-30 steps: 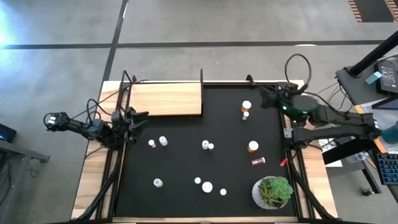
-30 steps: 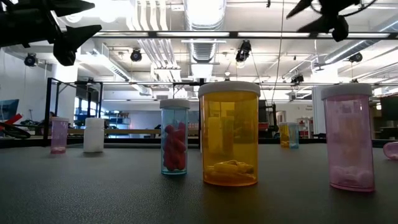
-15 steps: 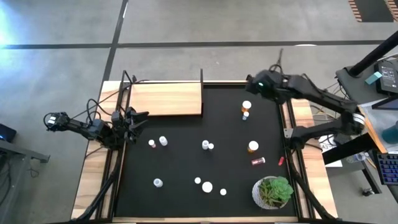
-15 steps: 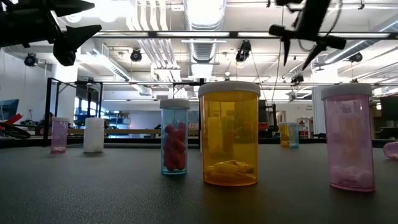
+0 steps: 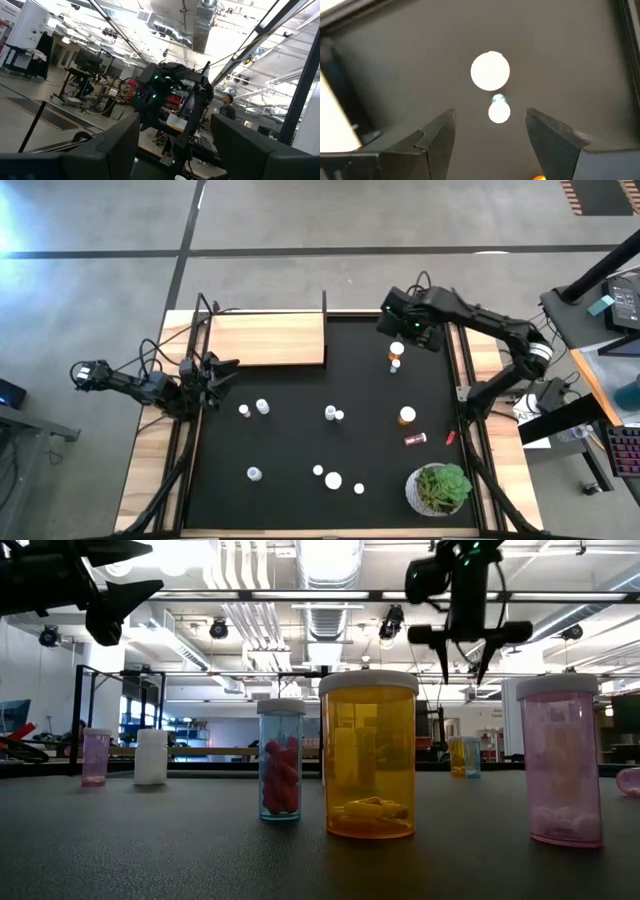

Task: Pick and place medicine bottles onto shelf by color
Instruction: Prepare the pill bottles in the center of the table

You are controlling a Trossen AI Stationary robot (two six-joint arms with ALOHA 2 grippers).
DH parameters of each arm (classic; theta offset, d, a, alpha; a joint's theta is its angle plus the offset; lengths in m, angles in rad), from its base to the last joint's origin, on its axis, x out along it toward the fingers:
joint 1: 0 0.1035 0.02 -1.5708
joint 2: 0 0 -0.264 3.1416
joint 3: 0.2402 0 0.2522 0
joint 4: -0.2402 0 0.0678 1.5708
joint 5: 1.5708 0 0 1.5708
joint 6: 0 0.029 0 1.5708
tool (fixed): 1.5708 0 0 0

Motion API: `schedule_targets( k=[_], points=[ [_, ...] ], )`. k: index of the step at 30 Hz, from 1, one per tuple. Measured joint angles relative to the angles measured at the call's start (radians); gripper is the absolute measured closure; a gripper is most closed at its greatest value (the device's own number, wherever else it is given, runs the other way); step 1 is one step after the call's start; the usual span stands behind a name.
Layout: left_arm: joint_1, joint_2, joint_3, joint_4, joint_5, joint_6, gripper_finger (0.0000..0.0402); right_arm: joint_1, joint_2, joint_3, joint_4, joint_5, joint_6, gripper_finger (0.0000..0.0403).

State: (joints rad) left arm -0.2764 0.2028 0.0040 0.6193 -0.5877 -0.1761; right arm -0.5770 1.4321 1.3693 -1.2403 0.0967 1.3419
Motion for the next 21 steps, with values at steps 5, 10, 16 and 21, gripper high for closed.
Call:
schedule_targets(
  k=[5, 10, 16, 21],
  points=[
    [0.0, 0.0, 0.0, 0.0, 0.0, 0.0, 0.0173, 0.0, 0.053, -0.001, -0.001, -0.011, -0.047, 0.0171],
    [0.0, 0.0, 0.0, 0.0, 0.0, 0.0, 0.0173, 0.0, 0.078, -0.001, -0.004, -0.019, -0.075, 0.0127],
    [0.0, 0.0, 0.0, 0.0, 0.0, 0.0, 0.0173, -0.001, 0.11, -0.006, -0.004, 0.0, -0.118, 0.0055],
    [0.0, 0.0, 0.0, 0.0, 0.0, 0.0, 0.0173, -0.025, 0.144, -0.036, 0.016, 0.008, -0.183, 0.0034]
  ],
)
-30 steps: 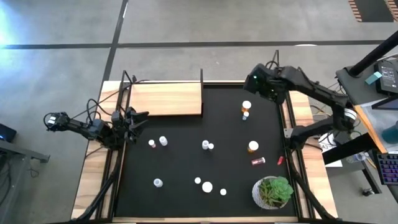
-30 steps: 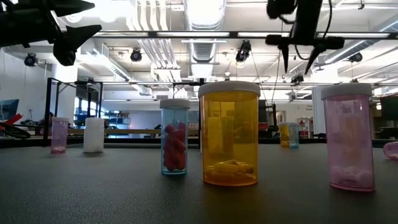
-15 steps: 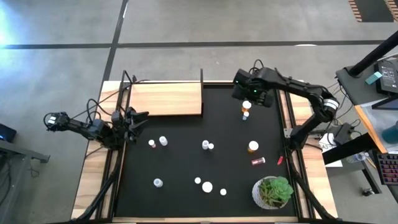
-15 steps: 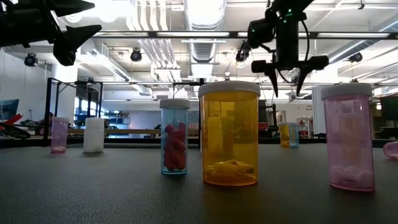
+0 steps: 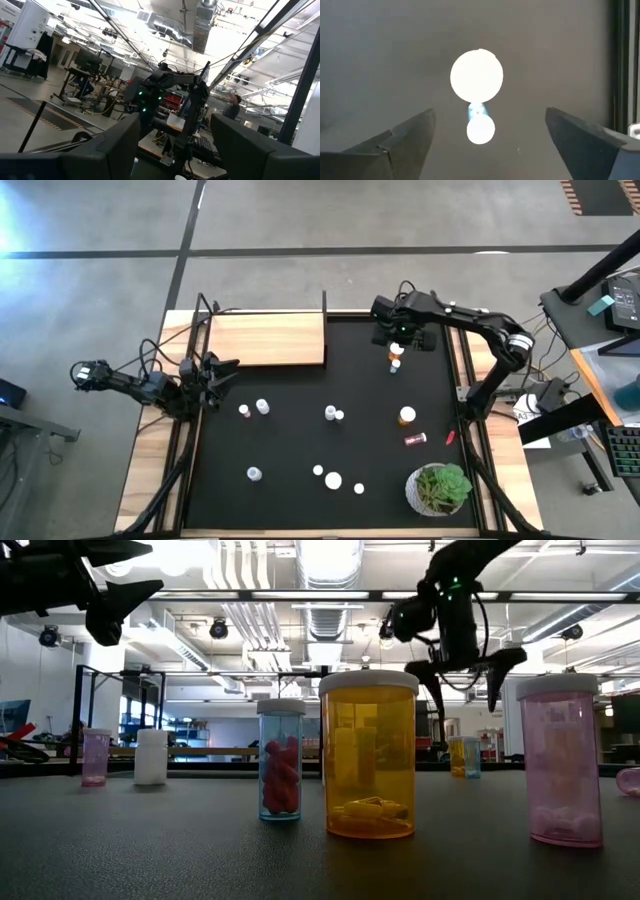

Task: Pick and place medicine bottles onto shelf by color
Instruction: Prepare the pill bottles in the center of the table

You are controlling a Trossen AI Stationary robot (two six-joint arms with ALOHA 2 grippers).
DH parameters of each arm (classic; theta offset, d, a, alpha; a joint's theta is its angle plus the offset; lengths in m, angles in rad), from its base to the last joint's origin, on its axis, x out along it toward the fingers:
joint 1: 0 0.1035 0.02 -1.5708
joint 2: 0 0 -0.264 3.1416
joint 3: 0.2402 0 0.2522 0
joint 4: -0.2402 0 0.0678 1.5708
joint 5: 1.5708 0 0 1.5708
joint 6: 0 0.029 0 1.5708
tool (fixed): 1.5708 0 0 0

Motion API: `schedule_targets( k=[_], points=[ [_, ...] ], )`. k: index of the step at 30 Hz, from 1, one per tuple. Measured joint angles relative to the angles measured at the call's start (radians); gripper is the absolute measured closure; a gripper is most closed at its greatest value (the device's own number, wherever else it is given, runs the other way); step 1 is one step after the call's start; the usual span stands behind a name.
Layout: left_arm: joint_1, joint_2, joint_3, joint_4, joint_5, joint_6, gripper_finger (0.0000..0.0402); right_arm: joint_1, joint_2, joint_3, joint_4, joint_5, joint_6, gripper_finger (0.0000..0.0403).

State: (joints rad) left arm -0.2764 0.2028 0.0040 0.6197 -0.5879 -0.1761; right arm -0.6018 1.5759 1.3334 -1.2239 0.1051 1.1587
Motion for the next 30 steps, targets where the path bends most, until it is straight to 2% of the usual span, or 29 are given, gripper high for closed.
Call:
schedule_targets(
  k=[7, 20, 24, 30],
  points=[
    [0.0, 0.0, 0.0, 0.0, 0.0, 0.0, 0.0173, -0.05, 0.027, -0.062, 0.131, -0.031, -0.117, 0.0033],
    [0.0, 0.0, 0.0, 0.0, 0.0, 0.0, 0.0173, -0.096, 0.096, -0.119, 0.262, -0.057, -0.255, 0.0038],
    [0.0, 0.0, 0.0, 0.0, 0.0, 0.0, 0.0173, -0.096, 0.11, -0.119, 0.275, -0.06, -0.254, 0.0061],
    [0.0, 0.0, 0.0, 0.0, 0.0, 0.0, 0.0173, -0.096, 0.123, -0.119, 0.281, -0.063, -0.254, 0.0119]
  ],
)
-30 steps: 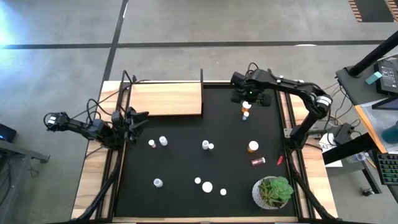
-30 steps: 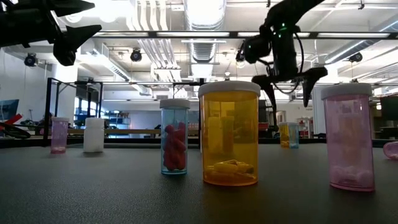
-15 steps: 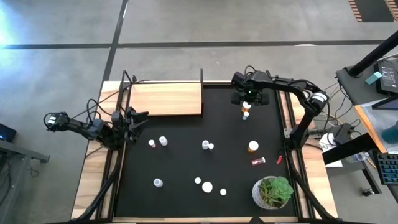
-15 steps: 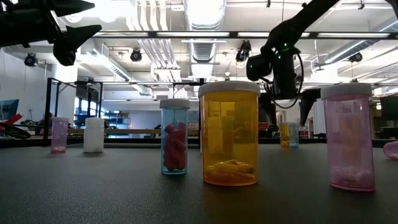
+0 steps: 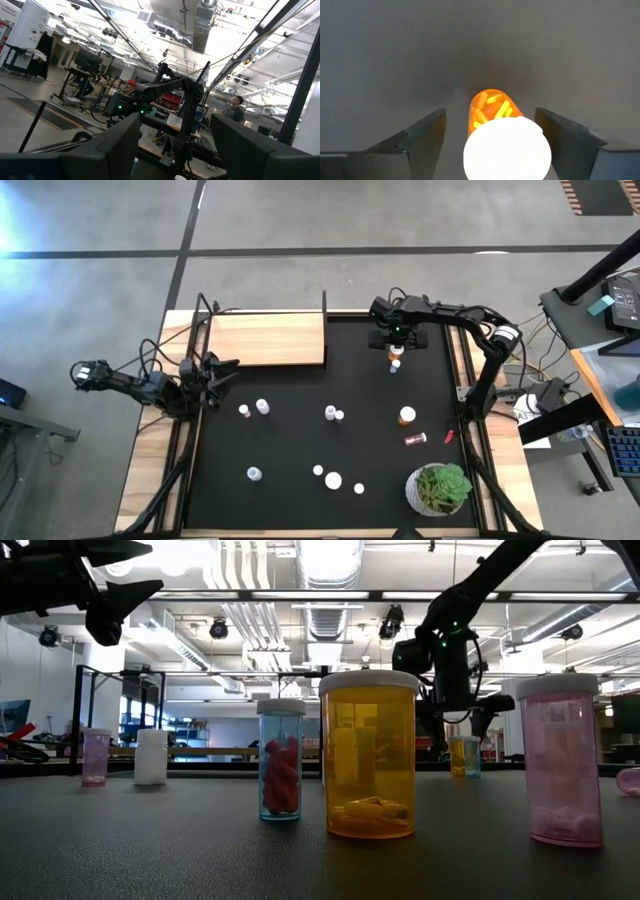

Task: Pick and place medicine bottles onto shelf by color
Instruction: Prepare the pill bottles in the center of the table

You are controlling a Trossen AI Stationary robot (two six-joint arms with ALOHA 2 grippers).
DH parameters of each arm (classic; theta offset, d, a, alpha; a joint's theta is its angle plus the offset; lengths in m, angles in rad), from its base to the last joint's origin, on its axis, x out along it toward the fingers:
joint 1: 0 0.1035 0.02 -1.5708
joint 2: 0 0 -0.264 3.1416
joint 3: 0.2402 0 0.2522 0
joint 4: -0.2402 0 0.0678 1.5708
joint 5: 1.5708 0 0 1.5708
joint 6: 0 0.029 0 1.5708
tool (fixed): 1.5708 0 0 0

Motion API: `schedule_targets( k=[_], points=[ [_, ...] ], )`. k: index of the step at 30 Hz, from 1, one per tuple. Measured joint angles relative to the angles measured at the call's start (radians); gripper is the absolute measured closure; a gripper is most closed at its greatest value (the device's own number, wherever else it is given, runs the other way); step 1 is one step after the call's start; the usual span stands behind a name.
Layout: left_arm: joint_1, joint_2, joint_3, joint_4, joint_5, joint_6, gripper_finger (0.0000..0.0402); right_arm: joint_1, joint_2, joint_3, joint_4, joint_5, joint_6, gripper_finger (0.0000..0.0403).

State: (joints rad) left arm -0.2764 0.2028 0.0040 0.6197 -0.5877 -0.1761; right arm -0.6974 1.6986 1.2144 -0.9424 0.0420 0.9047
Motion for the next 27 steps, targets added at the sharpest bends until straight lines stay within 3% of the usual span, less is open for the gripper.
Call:
schedule_targets(
  k=[9, 17, 22, 27],
  points=[
    [0.0, 0.0, 0.0, 0.0, 0.0, 0.0, 0.0173, 0.001, -0.024, 0.0, 0.006, -0.017, 0.0, 0.0211],
    [0.0, 0.0, 0.0, 0.0, 0.0, 0.0, 0.0173, 0.028, -0.04, 0.035, -0.014, -0.051, 0.069, 0.0209],
    [0.0, 0.0, 0.0, 0.0, 0.0, 0.0, 0.0173, 0.075, -0.042, 0.159, -0.119, -0.042, 0.074, 0.0192],
    [0.0, 0.0, 0.0, 0.0, 0.0, 0.0, 0.0173, 0.139, -0.042, 0.317, -0.232, -0.04, 0.074, 0.0212]
  ],
)
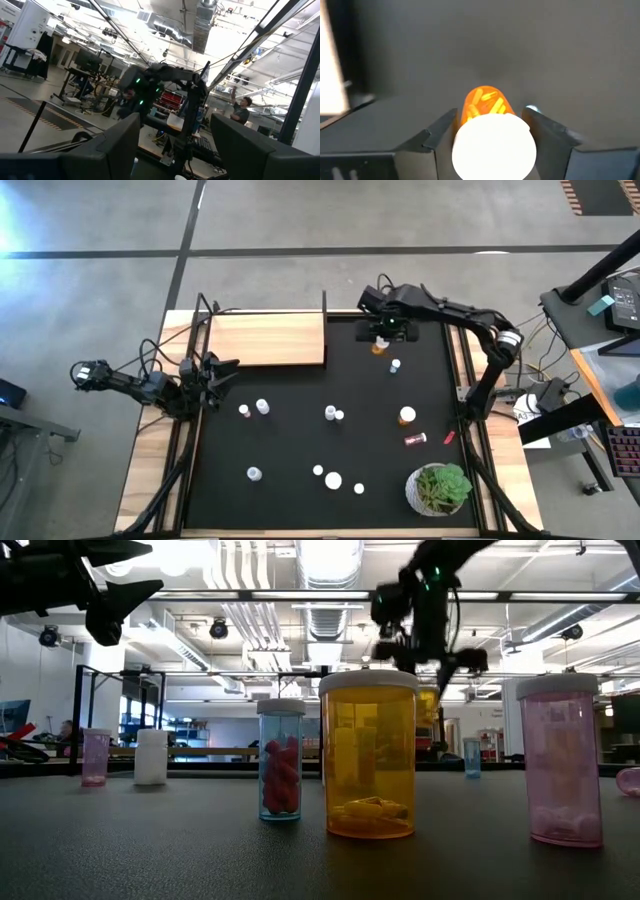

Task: Pick and place medicine bottles onto shelf by color
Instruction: Prepare the pill bottles in the center of the table

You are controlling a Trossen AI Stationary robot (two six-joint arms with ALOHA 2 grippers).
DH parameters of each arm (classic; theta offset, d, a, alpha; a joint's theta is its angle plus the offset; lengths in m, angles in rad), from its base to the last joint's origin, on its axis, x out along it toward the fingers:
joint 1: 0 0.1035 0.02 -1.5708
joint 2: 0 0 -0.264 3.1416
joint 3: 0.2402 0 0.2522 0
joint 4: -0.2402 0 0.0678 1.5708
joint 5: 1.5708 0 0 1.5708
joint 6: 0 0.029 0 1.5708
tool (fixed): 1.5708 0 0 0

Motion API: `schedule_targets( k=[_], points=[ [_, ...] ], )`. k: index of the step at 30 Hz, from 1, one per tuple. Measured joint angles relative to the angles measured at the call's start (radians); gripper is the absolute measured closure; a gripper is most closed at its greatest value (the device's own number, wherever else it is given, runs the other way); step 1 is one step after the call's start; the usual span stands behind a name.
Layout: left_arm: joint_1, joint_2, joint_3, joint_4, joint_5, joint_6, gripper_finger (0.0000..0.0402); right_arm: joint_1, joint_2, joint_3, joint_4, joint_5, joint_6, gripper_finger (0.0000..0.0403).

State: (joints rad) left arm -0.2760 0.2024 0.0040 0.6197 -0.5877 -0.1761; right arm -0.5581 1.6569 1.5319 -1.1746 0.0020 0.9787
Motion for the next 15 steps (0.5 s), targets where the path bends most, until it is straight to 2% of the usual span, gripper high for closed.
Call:
schedule_targets(
  k=[3, 10, 15],
  points=[
    [0.0, 0.0, 0.0, 0.0, 0.0, 0.0, 0.0173, 0.049, 0.0, 0.103, -0.065, 0.062, -0.002, 0.0214],
    [0.0, 0.0, 0.0, 0.0, 0.0, 0.0, 0.0173, 0.148, -0.001, 0.298, -0.1, 0.343, -0.059, 0.0208],
    [0.0, 0.0, 0.0, 0.0, 0.0, 0.0, 0.0173, 0.18, 0.035, 0.411, -0.082, 0.384, -0.15, 0.0211]
  ],
)
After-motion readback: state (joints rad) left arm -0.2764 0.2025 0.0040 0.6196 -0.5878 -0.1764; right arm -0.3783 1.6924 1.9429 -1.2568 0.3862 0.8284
